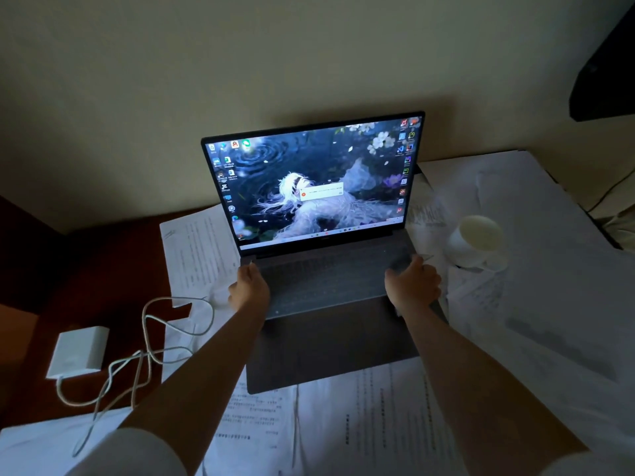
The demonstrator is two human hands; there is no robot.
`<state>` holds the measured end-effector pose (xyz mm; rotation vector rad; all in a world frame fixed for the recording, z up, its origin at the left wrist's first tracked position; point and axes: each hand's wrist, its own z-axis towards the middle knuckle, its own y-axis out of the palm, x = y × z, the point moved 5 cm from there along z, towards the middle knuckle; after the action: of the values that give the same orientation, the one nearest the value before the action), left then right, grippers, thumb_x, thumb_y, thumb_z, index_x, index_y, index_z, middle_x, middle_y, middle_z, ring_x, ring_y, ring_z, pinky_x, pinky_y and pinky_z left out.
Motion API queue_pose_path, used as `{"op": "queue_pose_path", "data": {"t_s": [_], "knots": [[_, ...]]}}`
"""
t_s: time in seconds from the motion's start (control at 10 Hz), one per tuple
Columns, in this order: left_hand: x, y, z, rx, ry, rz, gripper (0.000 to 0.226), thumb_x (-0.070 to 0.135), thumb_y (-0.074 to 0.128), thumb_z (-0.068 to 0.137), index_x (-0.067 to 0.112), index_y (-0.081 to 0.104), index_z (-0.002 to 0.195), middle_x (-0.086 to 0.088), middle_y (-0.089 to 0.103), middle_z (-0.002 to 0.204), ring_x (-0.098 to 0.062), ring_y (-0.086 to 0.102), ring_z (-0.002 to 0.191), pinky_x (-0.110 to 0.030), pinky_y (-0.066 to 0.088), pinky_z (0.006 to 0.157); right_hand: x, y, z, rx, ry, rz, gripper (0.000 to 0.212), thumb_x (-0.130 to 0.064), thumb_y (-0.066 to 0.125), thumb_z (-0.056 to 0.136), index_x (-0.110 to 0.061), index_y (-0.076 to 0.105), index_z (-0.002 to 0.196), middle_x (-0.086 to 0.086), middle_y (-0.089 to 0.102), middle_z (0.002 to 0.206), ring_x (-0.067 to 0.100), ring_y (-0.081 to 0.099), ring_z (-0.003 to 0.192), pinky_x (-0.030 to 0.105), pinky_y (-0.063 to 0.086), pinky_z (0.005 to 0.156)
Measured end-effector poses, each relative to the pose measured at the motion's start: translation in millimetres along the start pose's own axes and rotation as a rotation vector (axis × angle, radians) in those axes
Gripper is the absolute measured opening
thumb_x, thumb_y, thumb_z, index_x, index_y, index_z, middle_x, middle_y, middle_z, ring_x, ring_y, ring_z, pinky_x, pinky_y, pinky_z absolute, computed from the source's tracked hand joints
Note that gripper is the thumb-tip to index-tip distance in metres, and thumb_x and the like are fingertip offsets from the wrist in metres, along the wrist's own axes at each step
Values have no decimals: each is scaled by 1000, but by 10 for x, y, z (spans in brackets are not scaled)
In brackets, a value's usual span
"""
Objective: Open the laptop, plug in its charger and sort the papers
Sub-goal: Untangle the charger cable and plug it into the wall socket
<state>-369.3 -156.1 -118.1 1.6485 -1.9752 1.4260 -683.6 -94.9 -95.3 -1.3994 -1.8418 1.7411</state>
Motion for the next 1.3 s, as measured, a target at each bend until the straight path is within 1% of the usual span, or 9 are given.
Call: {"op": "queue_pose_path", "data": {"t_s": [0.1,0.3,0.4,0.7,0.8,0.9,1.1,1.2,1.3], "knots": [[106,-38,-121,35,3,-57,48,50,26,99,15,50,122,-24,50,120,-42,49,111,-48,38,101,-3,-46,48,8,54,116,51,-33,55,85,-18,42,132,18,45,132,36,39,122,45,31,101],[93,59,-118,-2,73,10,44,45,21,100,16,46,122,-22,50,124,-39,47,114,-47,37,102,157,-118,88,73,100,179,34,-36,53,86,-16,48,112,18,48,122,36,42,116,46,35,96],[251,97,-261,6,121,-15,43,39,26,101,12,45,130,-21,52,128,-40,48,119,-48,39,103,230,-191,169,95,104,215,32,-36,54,86,-14,49,110,17,49,122,35,42,116,44,34,94],[267,201,-210,57,136,-7,41,35,25,102,8,42,127,-23,52,125,-40,49,115,-48,40,101,227,-227,293,141,42,186,27,-33,58,81,-14,54,100,15,53,118,36,48,108,45,41,91],[292,159,-233,89,125,35,39,29,26,102,5,44,128,-22,53,124,-39,50,115,-42,40,97,197,-192,282,140,79,133,34,-33,60,81,-13,55,108,17,51,122,37,47,113,47,39,97],[330,43,-210,72,111,147,38,22,27,102,1,49,126,-22,55,124,-38,52,116,-38,42,94,95,-104,227,133,122,35,49,-35,58,82,-10,49,124,19,44,131,37,38,125,50,24,109],[314,-80,-64,33,260,348,39,24,32,103,2,61,113,-19,63,112,-35,58,103,-31,36,78,-11,15,15,175,88,-34,61,-32,55,88,-5,33,138,22,28,147,36,19,139,48,9,115],[276,-98,7,-19,320,321,39,31,36,102,10,66,91,-16,68,97,-33,63,90,-35,50,80,-135,104,-142,163,16,-13,62,-30,54,89,-6,32,141,20,27,149,34,19,140,46,11,116],[233,-170,71,-96,345,212,34,35,43,100,18,66,81,-11,70,83,-28,67,75,-42,59,73,-290,231,-306,120,-123,-46,58,-30,52,90,-8,34,141,17,29,149,32,21,140,42,15,116]]}}
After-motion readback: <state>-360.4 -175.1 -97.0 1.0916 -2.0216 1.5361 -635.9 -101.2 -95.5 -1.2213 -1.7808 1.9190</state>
